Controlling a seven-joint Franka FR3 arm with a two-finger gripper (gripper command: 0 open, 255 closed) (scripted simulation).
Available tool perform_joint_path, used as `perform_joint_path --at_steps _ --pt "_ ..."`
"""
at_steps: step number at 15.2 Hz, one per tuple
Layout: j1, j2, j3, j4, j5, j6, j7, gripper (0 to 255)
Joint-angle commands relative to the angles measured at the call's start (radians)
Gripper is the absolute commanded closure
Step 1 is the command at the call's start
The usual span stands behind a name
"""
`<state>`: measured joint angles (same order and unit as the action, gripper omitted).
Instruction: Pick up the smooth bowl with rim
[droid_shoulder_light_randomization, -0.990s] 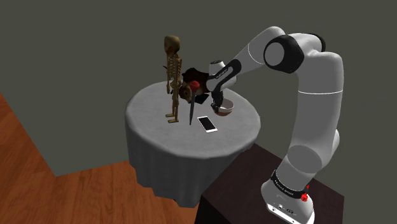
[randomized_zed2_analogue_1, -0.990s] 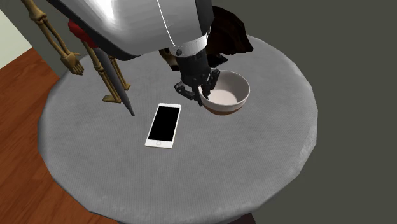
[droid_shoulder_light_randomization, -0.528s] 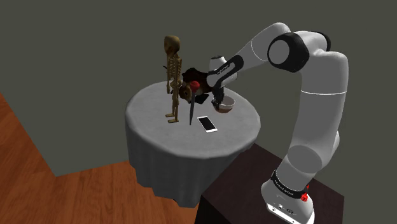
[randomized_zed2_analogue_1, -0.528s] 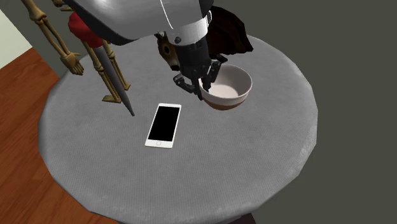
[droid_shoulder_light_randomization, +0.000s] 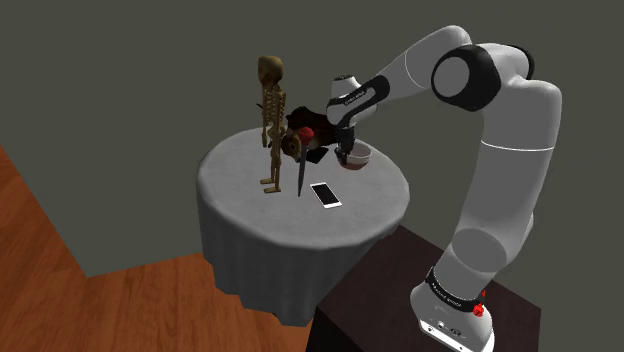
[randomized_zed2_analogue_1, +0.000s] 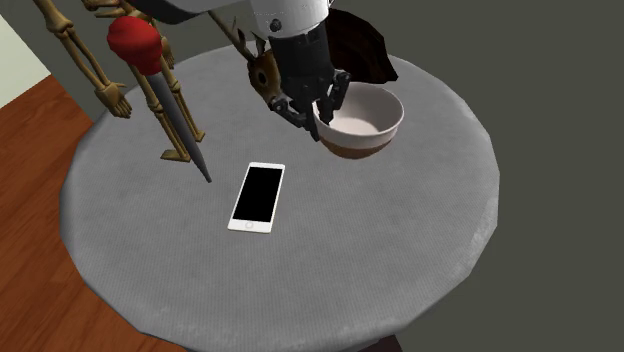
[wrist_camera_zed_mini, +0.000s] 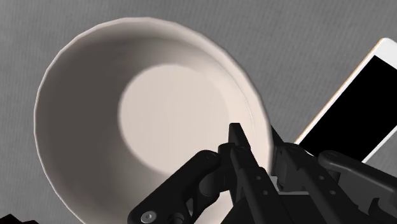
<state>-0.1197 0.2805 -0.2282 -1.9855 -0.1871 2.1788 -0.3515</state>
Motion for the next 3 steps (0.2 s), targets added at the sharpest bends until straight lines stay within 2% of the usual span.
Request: perform_joint_path --at_steps 1,3 --pt "0.001 -0.013 0.0 0.01 -0.001 -0.022 -0.003 255" --pt "0.001 -0.014 0.0 0.01 -0.001 -0.024 -0.003 255"
